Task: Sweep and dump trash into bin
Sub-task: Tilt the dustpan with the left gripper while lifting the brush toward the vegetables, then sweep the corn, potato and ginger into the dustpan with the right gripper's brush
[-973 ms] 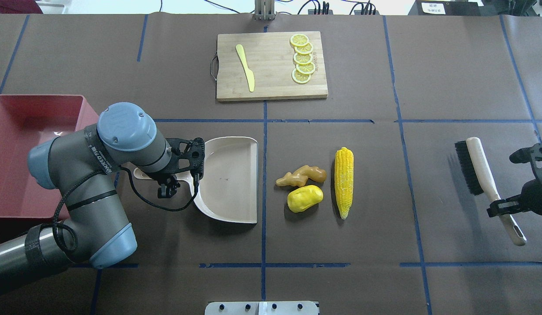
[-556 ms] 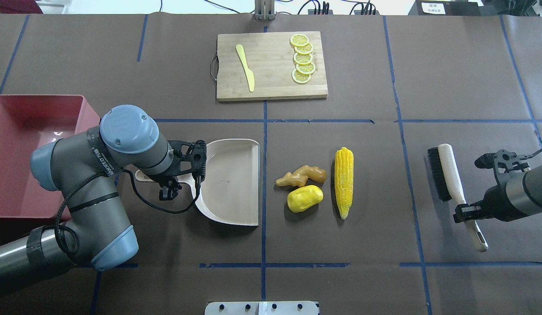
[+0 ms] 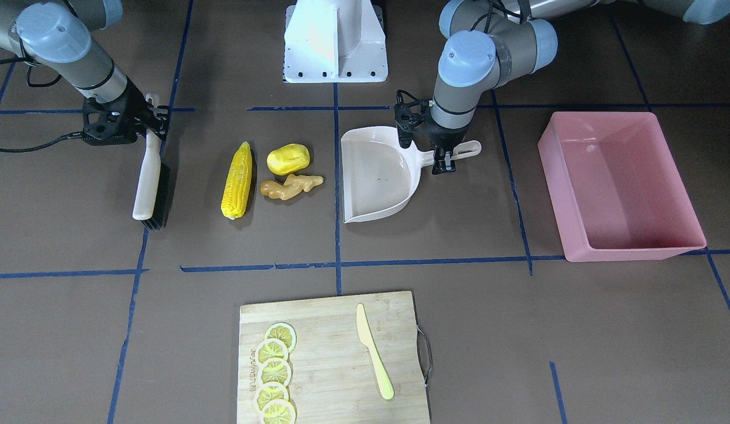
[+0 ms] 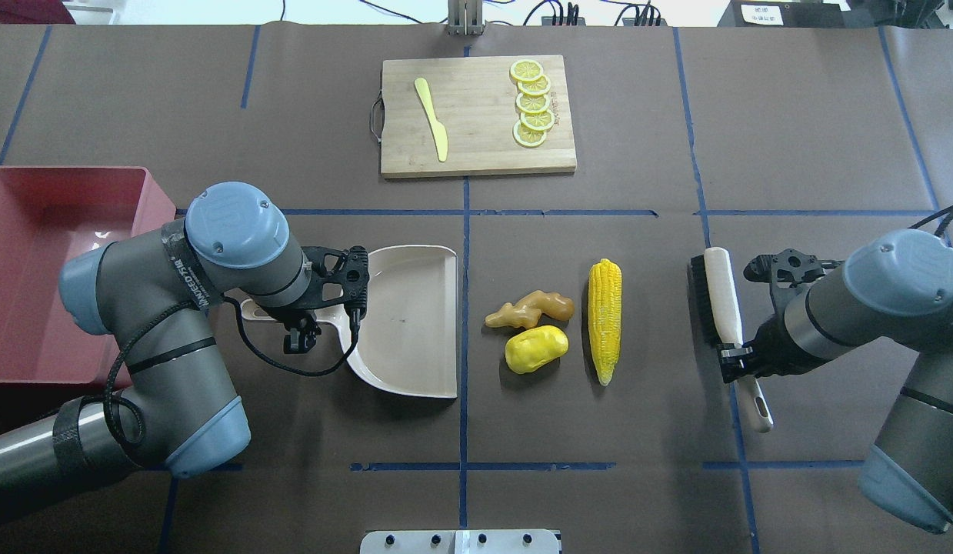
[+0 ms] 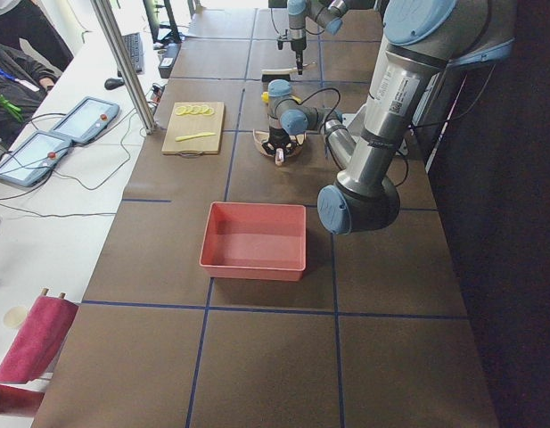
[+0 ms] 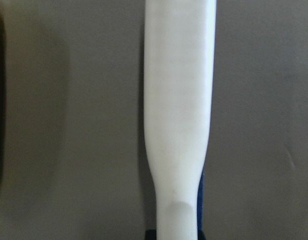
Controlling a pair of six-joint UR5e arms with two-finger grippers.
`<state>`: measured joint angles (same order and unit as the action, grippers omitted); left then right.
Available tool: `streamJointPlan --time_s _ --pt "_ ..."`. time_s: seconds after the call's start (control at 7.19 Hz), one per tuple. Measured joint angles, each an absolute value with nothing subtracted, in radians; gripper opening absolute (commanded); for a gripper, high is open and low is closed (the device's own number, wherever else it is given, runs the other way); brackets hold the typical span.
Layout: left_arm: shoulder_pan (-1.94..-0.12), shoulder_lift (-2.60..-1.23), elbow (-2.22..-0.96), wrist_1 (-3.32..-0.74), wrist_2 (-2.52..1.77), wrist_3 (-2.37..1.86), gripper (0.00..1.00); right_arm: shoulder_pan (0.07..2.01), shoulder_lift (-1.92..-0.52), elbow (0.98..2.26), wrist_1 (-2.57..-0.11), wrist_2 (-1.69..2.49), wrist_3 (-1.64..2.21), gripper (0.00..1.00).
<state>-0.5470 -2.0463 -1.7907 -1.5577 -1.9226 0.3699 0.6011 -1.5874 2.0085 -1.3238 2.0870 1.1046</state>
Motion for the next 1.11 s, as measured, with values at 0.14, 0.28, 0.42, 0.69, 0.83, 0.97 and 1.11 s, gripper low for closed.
streamJointPlan --time_s 0.14,0.28,0.42,0.69,0.83,0.97,1.11 --pt "-0.547 -2.047 -1.791 -1.553 -1.922 0.370 0.02 0.578 -1.550 2.007 -1.351 2.078 1.123 0.00" --pt "-0.547 -2.048 -1.792 -1.552 -1.922 0.370 0.02 0.541 -1.512 2.003 -1.361 2.064 1.163 0.00" --pt "-0.547 -2.048 -1.792 -1.551 -1.922 0.370 0.02 0.500 -1.471 1.998 -1.379 2.040 1.205 0.00" --pt "-0.547 -2.047 -1.791 -1.551 -1.922 0.370 0.02 0.448 -1.357 1.990 -1.486 2.000 1.249 0.00" --pt "-0.548 -2.047 -1.790 -1.551 -1.922 0.370 0.02 0.428 -1.307 1.977 -1.521 1.982 1.261 0.00" --pt "-0.548 -2.047 -1.789 -1.551 -1.922 0.370 0.02 0.413 -1.261 1.953 -1.534 1.968 1.276 0.00" --pt "-0.548 -2.047 -1.789 -1.551 -1.922 0.370 0.02 0.400 -1.214 1.919 -1.539 1.962 1.301 0.00"
